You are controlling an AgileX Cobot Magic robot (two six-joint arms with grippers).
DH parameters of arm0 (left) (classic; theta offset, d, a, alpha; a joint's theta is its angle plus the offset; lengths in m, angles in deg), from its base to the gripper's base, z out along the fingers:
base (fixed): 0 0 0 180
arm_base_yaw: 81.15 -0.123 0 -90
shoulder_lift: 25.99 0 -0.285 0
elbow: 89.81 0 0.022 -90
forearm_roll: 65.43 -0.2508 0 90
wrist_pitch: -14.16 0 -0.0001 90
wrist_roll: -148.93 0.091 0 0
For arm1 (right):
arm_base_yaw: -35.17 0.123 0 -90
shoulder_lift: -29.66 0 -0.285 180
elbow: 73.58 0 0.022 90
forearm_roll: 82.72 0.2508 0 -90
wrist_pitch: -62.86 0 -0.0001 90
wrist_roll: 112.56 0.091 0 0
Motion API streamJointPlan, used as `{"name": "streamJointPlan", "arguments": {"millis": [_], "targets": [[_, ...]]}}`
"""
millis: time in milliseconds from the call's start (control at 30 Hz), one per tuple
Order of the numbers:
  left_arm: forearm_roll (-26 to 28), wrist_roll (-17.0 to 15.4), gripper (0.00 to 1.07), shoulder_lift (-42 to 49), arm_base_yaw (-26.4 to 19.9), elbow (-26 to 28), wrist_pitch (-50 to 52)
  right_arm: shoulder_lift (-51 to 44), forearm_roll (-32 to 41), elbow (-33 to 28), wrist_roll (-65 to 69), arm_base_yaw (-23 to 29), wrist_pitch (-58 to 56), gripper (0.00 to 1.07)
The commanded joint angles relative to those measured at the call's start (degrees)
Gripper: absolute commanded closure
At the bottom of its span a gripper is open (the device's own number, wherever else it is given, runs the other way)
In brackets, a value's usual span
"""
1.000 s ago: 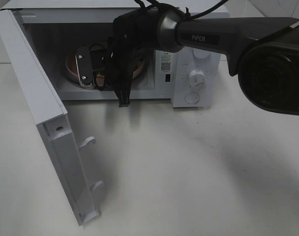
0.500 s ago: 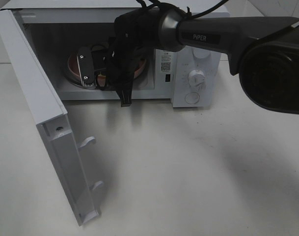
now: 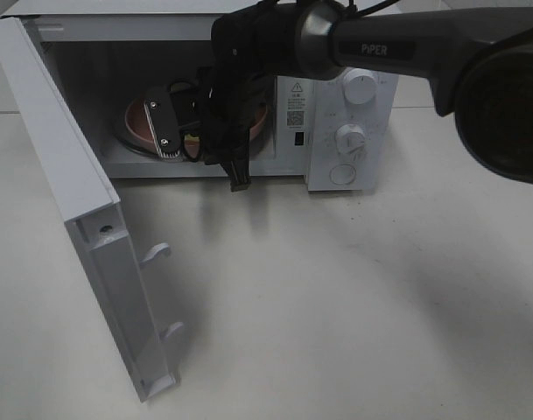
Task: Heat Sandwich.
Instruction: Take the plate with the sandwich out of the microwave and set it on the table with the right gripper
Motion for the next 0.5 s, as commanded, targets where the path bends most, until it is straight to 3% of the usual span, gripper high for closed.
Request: {"name": "streamJointPlan", "arguments": {"millis": [33, 367, 500], "targets": [[0.17, -0.06, 0.09, 0.8, 0.06, -0.23, 0.8, -2.29, 1.32, -3.15, -2.46, -0.17, -0.97, 1.07], [0.17, -0.06, 0.09, 0.8, 0.06, -0.23, 0.8, -7.73, 1.38, -9.45, -5.79, -0.06, 0.29, 1.07], [0.17, -0.06, 0.09, 0.8, 0.06, -0.23, 0.8, -11.34, 1.38, -14.95, -7.33, 0.17, 3.21, 1.07]]}}
